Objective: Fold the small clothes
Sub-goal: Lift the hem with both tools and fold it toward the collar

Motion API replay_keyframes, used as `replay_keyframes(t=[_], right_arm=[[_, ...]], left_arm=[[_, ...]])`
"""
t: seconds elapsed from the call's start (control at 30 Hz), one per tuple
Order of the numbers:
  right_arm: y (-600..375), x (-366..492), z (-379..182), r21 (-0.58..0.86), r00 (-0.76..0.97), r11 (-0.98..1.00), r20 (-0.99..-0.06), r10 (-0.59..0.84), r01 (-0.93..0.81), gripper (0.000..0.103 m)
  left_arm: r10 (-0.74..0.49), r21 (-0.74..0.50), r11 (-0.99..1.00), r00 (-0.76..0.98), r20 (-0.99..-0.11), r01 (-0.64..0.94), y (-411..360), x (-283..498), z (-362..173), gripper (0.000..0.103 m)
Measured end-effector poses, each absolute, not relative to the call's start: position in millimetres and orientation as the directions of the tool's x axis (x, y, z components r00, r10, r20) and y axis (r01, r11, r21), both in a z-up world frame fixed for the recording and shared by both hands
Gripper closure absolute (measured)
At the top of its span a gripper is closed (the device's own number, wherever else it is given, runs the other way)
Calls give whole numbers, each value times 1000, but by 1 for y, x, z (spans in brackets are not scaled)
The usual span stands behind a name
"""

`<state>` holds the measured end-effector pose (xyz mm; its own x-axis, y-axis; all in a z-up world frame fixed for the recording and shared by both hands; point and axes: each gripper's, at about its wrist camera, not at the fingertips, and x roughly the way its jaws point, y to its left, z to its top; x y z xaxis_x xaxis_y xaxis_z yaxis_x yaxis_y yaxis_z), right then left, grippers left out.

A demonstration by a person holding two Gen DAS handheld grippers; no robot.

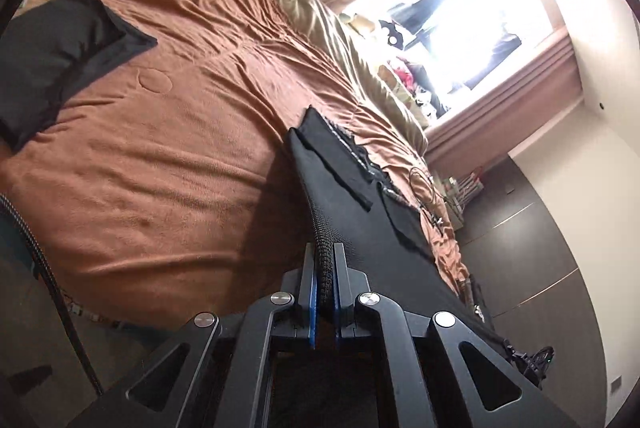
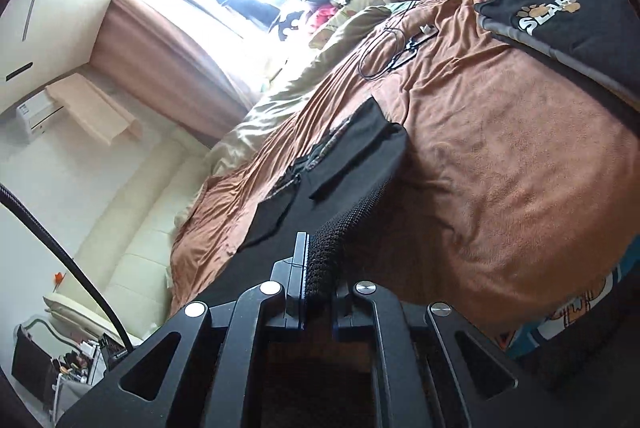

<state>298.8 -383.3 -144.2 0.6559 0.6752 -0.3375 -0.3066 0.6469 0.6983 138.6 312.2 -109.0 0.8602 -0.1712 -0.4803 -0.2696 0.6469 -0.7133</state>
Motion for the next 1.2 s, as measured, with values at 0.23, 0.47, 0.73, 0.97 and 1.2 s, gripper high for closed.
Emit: replay_keyframes(t=[0.23, 0.47, 0.73, 0.97, 1.2], right_arm=[[-397, 255, -139, 693, 658, 634, -304, 689, -344, 99], [-410, 214, -133, 679, 656, 638, -301, 692, -362, 99], [-418, 187, -115, 665, 656, 625, -263, 708, -408, 99], [-419, 188, -101, 642, 662, 623, -231, 713, -446, 99], [-408, 226, -98, 631, 669, 635, -238, 704, -445, 99]], left_arm=[[-169, -725, 652, 889, -426, -223, 296, 81, -90, 98], [-155, -736, 650, 915, -373, -190, 295, 34, -75, 98], [-171, -747, 655, 940, -294, -114, 293, -5, -48, 98], [-152, -727, 680, 952, -266, -94, 292, -5, -22, 98], [-120, -710, 693, 949, -290, -129, 301, 26, -16, 98]])
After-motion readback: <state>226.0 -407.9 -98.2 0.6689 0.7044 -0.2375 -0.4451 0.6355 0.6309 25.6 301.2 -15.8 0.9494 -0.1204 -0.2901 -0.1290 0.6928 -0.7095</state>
